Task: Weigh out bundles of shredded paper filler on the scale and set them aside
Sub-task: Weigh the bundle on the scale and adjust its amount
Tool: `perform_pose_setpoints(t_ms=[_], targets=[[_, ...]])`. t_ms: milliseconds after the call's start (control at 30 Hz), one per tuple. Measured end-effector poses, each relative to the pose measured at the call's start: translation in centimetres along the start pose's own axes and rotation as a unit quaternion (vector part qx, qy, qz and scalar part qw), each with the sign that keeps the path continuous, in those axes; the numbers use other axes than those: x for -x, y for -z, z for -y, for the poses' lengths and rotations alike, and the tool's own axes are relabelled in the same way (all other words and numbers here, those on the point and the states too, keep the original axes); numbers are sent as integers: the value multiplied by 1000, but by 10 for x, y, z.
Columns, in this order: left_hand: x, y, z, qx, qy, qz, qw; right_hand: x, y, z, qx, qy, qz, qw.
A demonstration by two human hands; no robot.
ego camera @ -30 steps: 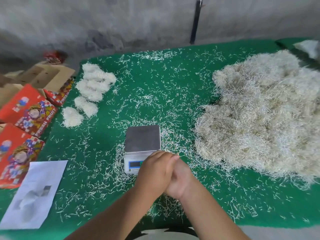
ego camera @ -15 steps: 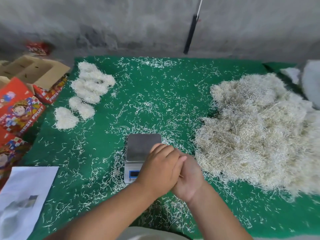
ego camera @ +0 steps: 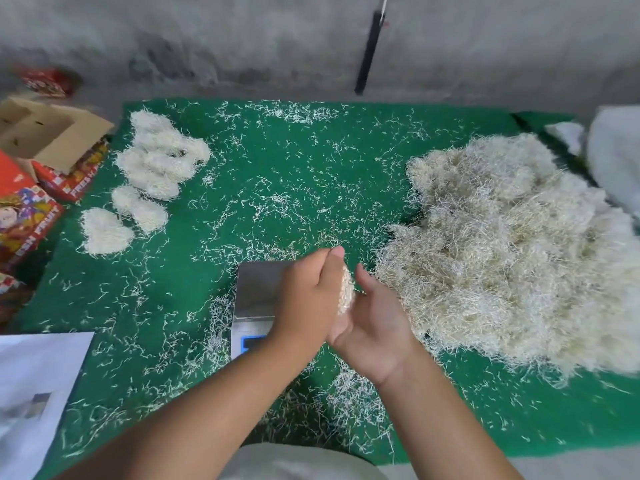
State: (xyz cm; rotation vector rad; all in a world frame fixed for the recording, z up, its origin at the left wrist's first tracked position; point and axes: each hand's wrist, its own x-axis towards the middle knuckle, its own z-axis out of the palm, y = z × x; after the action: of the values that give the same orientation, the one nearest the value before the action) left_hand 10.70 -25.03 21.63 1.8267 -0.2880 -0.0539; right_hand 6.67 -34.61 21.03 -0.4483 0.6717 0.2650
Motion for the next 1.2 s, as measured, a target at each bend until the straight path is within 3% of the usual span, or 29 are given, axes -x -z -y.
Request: perform_pose_setpoints(t_ms=[100, 200, 333, 400, 467, 533, 600, 767, 933, 1100, 1200], targets=[[15, -14, 23, -197, -69, 54, 977, -6, -2, -10, -21, 3, -6, 1000], [26, -16, 35, -286, -97, 57, 952, -15, 15, -27, -44, -4, 5, 999], [43, -12, 52, -371, -80, 49, 924, -23, 34, -41, 58, -32, -30, 997], [54, -8, 67, -336, -36, 37, 941, -25, 39, -46, 121, -61, -34, 990], [58, 5, 84, -216, 90, -28, 972, -24, 41, -51, 171, -100, -5, 980], [57, 25, 101, -72, 269, -118, 953, -19, 42, -58, 229, -134, 48, 963], [63, 43, 113, 6, 360, -166, 918, -18, 45, -70, 290, -155, 80, 941], [89, 57, 114, 90, 370, -145, 913, -30, 51, -102, 363, -103, 66, 924], [94, 87, 120, 92, 390, -44, 915, -48, 73, -90, 428, -30, -51, 902], [133, 145, 149, 37, 438, -62, 896, -78, 122, -42, 421, 39, -193, 886], [175, 174, 175, 44, 486, -104, 867, -98, 138, -12, 424, 62, -231, 874]])
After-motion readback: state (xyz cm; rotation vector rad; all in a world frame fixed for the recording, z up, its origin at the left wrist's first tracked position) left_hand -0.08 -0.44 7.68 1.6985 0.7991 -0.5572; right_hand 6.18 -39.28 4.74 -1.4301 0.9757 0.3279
